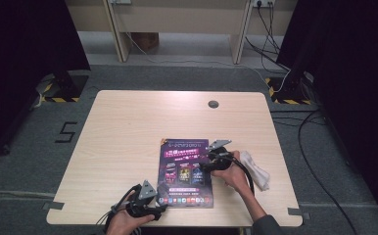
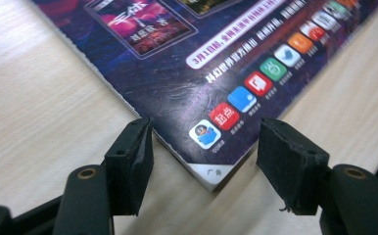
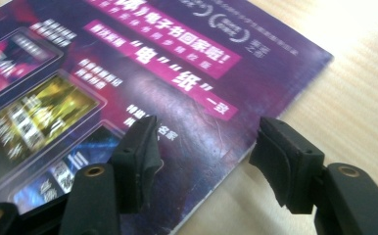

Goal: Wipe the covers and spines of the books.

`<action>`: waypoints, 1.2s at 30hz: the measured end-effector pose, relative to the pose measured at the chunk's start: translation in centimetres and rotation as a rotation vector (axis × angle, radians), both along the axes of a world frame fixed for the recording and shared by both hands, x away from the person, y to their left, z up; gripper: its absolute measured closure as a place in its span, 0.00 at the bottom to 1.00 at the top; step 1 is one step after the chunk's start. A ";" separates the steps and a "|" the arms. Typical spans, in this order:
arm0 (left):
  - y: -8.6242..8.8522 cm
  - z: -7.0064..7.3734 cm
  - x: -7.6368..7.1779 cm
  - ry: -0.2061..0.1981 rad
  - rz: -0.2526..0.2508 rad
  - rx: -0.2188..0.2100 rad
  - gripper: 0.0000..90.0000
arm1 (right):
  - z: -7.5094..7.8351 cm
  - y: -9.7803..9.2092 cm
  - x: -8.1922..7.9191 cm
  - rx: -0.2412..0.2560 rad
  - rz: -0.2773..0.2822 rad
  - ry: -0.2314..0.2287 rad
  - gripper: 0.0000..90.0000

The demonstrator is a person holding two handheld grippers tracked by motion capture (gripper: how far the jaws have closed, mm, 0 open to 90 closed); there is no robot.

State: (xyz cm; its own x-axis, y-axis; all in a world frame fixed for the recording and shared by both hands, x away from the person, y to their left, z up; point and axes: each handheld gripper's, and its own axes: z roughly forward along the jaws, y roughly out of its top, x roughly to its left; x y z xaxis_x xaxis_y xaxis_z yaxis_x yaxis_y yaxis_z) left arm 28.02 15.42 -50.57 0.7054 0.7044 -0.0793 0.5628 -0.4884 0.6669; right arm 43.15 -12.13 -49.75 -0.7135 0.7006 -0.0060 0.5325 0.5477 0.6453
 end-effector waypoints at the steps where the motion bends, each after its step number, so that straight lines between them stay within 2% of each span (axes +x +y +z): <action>1: -0.1 0.0 -0.1 -0.002 -0.003 -0.006 0.41 | 0.0 0.1 0.2 -0.001 -0.003 0.000 0.45; 4: -0.1 0.2 -0.2 -0.007 0.004 -0.022 0.41 | 0.0 0.1 0.4 0.008 -0.009 0.005 0.44; 7: 0.4 0.5 0.0 -0.035 0.028 -0.044 0.39 | 0.2 -0.1 0.2 0.011 -0.009 -0.006 0.44; 12: 1.3 0.5 0.6 -0.078 0.077 -0.048 0.33 | 1.4 -0.9 -0.8 0.021 -0.005 -0.042 0.43; 17: 2.0 0.3 1.1 -0.111 0.126 -0.050 0.26 | 2.3 -2.6 -2.0 0.045 -0.031 -0.051 0.39; 23: 2.5 0.1 1.6 -0.102 0.154 -0.052 0.19 | 2.9 -5.2 -2.9 0.044 -0.085 -0.087 0.35; 27: 2.5 0.0 1.7 -0.104 0.153 -0.055 0.19 | 3.1 -7.0 -3.7 0.053 -0.125 -0.095 0.35; 30: 2.5 0.0 1.7 -0.105 0.150 -0.062 0.19 | 3.1 -8.3 -4.3 0.028 -0.147 -0.105 0.38; 36: 2.5 0.0 1.7 -0.102 0.150 -0.063 0.19 | 3.0 -11.0 -5.4 0.025 -0.214 -0.116 0.44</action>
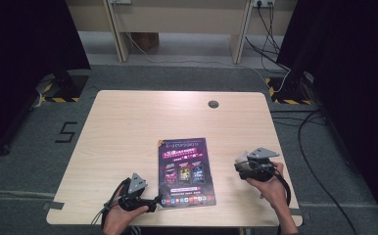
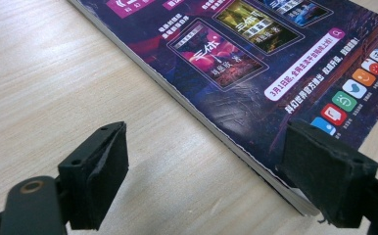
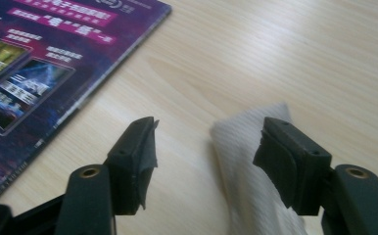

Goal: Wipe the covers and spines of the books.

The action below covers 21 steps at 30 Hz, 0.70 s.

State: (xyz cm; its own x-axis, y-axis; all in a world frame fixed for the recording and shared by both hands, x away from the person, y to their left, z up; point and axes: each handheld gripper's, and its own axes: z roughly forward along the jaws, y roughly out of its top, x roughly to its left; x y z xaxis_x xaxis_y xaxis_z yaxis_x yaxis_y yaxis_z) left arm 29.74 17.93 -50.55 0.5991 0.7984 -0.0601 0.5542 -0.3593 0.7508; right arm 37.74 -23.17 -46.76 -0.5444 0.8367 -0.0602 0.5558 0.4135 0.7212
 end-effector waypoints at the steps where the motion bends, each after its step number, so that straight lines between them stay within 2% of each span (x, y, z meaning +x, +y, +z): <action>1: 0.0 0.0 0.0 0.003 -0.003 0.002 0.19 | -0.1 -0.4 -0.1 -0.001 -0.003 -0.003 0.45; 4: 0.0 -0.2 0.1 0.016 -0.009 0.007 0.19 | -0.6 -1.5 -0.6 -0.017 -0.040 0.013 0.48; 7: -0.1 -0.3 0.1 0.019 -0.017 0.007 0.19 | -0.8 -2.2 -0.8 -0.034 -0.052 0.012 0.52; 11: -0.2 -0.3 0.1 0.019 -0.018 0.013 0.19 | -1.1 -3.1 -0.8 -0.030 -0.073 0.015 0.59; 16: -0.2 -0.5 0.4 0.025 -0.008 0.015 0.18 | -1.6 -3.2 -0.6 -0.027 -0.076 0.033 0.61; 21: -0.6 -0.7 0.5 0.029 -0.016 0.016 0.17 | -2.2 -2.9 -0.1 -0.058 -0.061 0.055 0.66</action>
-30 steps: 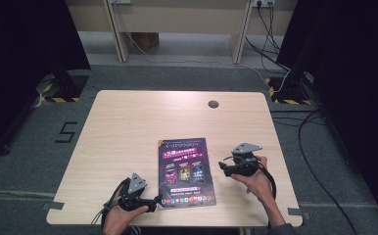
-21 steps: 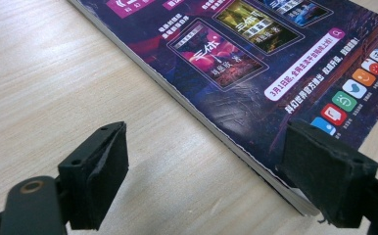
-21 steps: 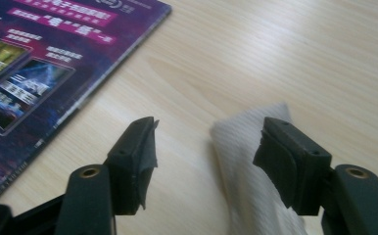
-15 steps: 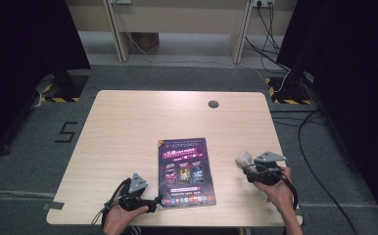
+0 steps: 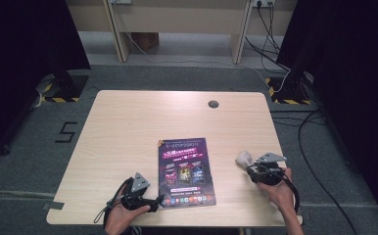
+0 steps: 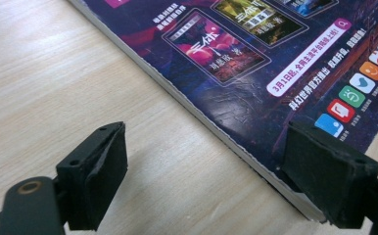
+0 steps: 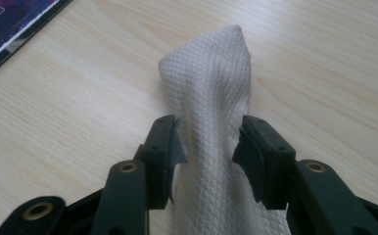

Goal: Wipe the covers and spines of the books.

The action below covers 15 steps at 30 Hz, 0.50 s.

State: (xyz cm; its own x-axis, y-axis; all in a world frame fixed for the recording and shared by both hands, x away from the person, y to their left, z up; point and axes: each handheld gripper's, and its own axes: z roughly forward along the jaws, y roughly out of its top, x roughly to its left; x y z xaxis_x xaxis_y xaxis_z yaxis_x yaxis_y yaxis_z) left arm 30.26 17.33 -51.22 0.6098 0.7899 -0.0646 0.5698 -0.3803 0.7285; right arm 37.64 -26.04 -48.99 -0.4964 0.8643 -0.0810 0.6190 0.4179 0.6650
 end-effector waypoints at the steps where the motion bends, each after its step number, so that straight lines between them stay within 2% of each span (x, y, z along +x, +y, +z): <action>1: -0.1 0.0 0.0 0.000 0.005 -0.002 0.16 | -0.1 0.0 0.2 -0.014 0.005 -0.001 0.67; 4: -0.1 0.0 0.0 -0.014 -0.019 0.017 0.16 | -0.5 0.1 0.5 -0.039 0.025 0.009 0.74; 7: -0.2 0.0 -0.1 -0.017 -0.023 0.020 0.16 | -0.5 0.1 0.7 -0.036 0.027 0.005 0.83; 11: -0.2 -0.1 0.0 -0.003 -0.016 0.018 0.16 | 0.1 0.0 0.7 -0.022 0.029 -0.026 0.86; 15: -0.1 -0.2 0.1 0.010 -0.015 0.008 0.15 | 1.5 0.9 0.8 0.014 0.044 -0.096 0.86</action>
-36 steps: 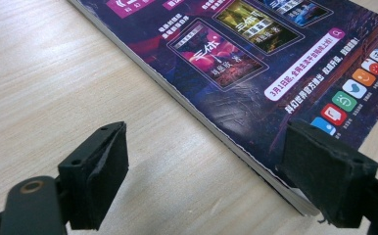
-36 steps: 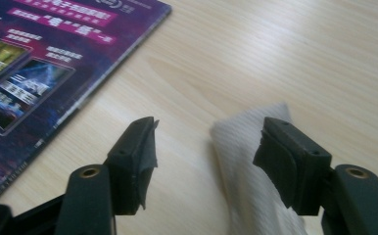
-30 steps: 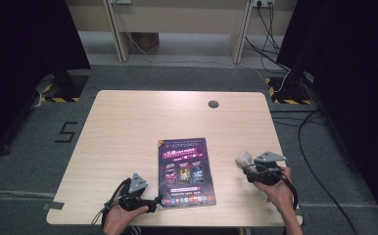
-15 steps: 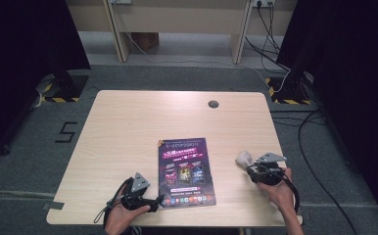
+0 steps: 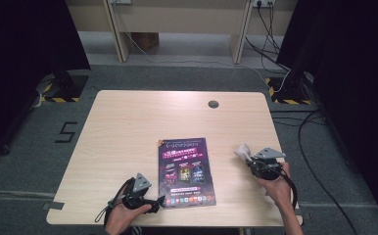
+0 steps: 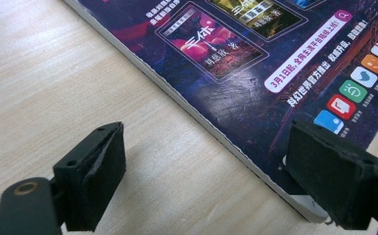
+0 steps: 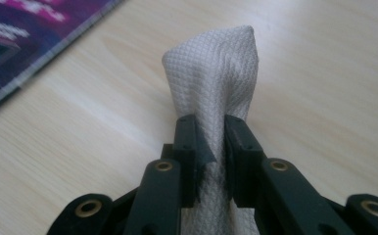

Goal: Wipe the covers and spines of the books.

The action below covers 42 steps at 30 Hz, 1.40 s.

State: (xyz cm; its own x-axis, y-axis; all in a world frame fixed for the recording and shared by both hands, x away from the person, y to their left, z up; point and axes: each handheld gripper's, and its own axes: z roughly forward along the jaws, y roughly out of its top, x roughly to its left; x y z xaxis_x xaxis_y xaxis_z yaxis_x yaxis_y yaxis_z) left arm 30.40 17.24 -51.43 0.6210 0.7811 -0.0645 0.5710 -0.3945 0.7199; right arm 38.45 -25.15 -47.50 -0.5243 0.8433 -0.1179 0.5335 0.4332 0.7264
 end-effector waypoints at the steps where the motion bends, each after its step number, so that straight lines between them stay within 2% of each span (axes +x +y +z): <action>1: 0.0 0.0 0.1 0.002 -0.005 -0.003 0.15 | 0.3 0.5 0.1 0.008 0.016 -0.005 0.86; 6: 0.0 0.0 0.1 0.002 -0.013 0.005 0.15 | 1.0 3.7 0.7 0.000 0.095 -0.024 0.86; 12: 0.0 0.1 0.2 0.005 -0.013 0.014 0.13 | 1.5 9.3 2.1 -0.013 0.208 -0.028 0.86; 17: 0.0 0.1 0.3 -0.007 -0.034 0.019 0.13 | 0.6 14.3 3.0 -0.055 0.299 -0.003 0.85; 19: 0.1 0.0 0.4 -0.003 -0.037 0.014 0.13 | -0.2 16.4 3.4 -0.076 0.331 0.014 0.85; 21: 0.1 0.0 0.4 -0.003 -0.039 0.011 0.13 | -1.0 17.6 3.8 -0.082 0.338 0.029 0.85; 24: 0.1 0.0 0.4 -0.003 -0.042 0.015 0.13 | -2.0 18.3 4.6 -0.112 0.334 0.032 0.86; 26: 0.1 0.0 0.4 -0.003 -0.039 0.015 0.13 | -2.2 18.0 5.0 -0.092 0.315 0.035 0.86; 28: 0.1 0.0 0.4 -0.002 -0.039 0.015 0.13 | -2.2 17.3 5.9 -0.092 0.280 0.034 0.86; 30: 0.1 0.0 0.5 0.007 -0.039 0.010 0.13 | -2.3 16.6 6.8 -0.052 0.241 0.048 0.86; 36: 0.1 0.0 0.5 0.009 -0.039 0.012 0.13 | -2.2 15.3 9.7 -0.082 0.139 0.039 0.86; 39: 0.2 0.0 0.6 0.014 -0.036 0.004 0.13 | -2.1 15.2 10.9 -0.087 0.120 0.045 0.86; 41: 0.2 0.0 0.6 0.018 -0.036 0.004 0.13 | -2.1 15.3 11.1 -0.086 0.106 0.054 0.86; 42: 0.2 0.0 0.6 0.017 -0.036 0.005 0.12 | -2.0 15.4 11.1 -0.102 0.113 0.050 0.86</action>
